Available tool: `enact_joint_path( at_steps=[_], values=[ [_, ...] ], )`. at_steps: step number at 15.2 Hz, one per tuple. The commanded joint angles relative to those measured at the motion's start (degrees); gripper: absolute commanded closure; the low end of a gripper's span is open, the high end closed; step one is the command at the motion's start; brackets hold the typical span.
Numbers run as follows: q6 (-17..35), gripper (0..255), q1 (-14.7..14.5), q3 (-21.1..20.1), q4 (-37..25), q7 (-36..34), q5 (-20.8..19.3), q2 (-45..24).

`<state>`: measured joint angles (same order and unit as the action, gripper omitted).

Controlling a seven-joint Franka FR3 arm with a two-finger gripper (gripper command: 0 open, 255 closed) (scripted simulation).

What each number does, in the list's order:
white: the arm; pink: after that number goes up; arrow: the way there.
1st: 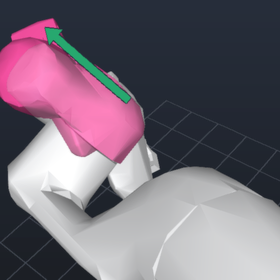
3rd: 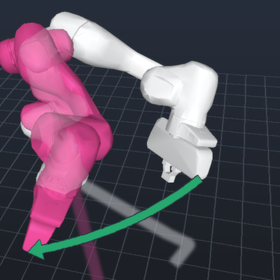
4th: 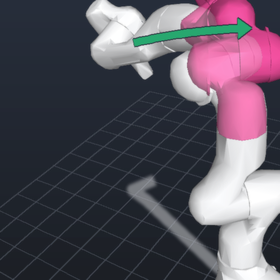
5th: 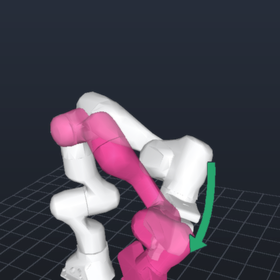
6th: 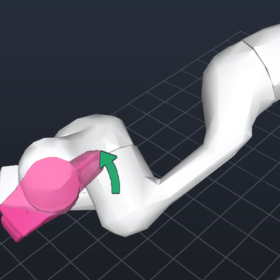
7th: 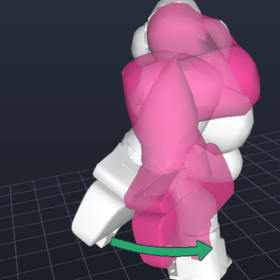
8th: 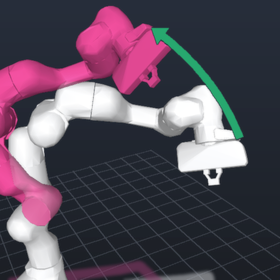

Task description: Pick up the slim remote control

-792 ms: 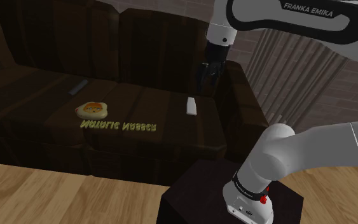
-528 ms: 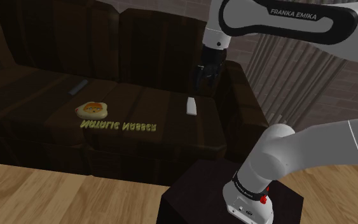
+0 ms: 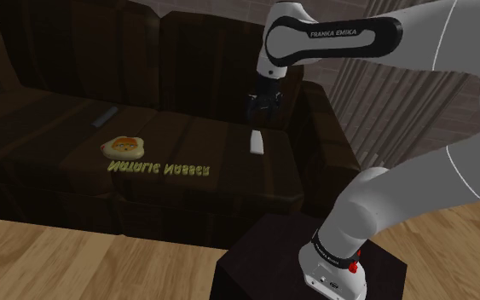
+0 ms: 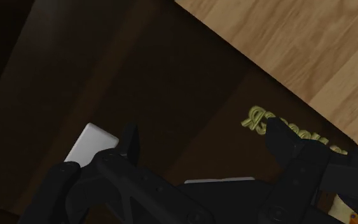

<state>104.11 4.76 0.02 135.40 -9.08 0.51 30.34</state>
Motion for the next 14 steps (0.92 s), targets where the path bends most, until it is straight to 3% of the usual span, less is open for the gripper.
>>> enact_joint_path(
  at_steps=[1, 14],
  values=[
    [3.39, 0, 1.25, 0.77, -0.02, -0.99, -0.48, -3.32],
    [18.84, 0, 7.52, 5.84, -7.63, -7.56, -1.17, -26.20]
  ],
)
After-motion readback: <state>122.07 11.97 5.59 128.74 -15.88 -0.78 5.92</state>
